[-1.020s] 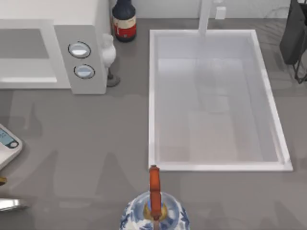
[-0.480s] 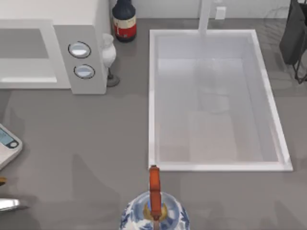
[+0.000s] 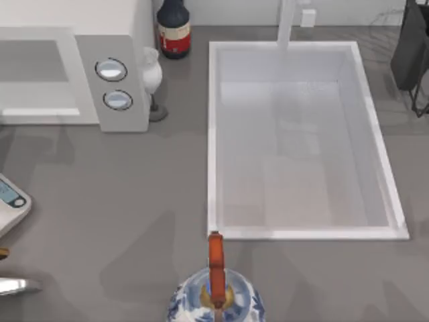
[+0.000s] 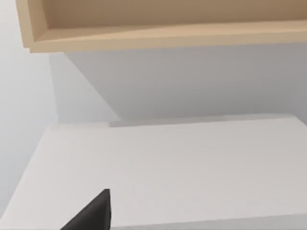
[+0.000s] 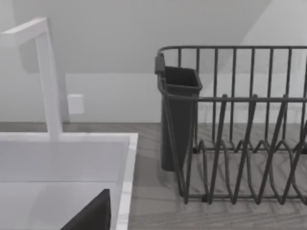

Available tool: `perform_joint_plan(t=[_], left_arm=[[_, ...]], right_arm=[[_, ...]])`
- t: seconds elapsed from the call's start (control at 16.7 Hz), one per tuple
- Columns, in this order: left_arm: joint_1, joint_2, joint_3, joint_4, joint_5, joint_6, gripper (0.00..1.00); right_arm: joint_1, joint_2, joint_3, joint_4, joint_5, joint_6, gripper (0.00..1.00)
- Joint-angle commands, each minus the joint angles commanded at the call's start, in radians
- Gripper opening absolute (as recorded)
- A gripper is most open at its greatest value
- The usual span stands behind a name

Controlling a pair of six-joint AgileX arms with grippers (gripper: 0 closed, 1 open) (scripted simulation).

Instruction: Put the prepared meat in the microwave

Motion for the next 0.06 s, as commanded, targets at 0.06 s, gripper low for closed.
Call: perform_joint_plan(t=[0.06], left_arm=[[0.0, 0.0, 0.0, 0.0, 0.0, 0.0, 1.0]], right_arm=[[0.0, 0.0, 0.0, 0.0, 0.0, 0.0, 1.0]])
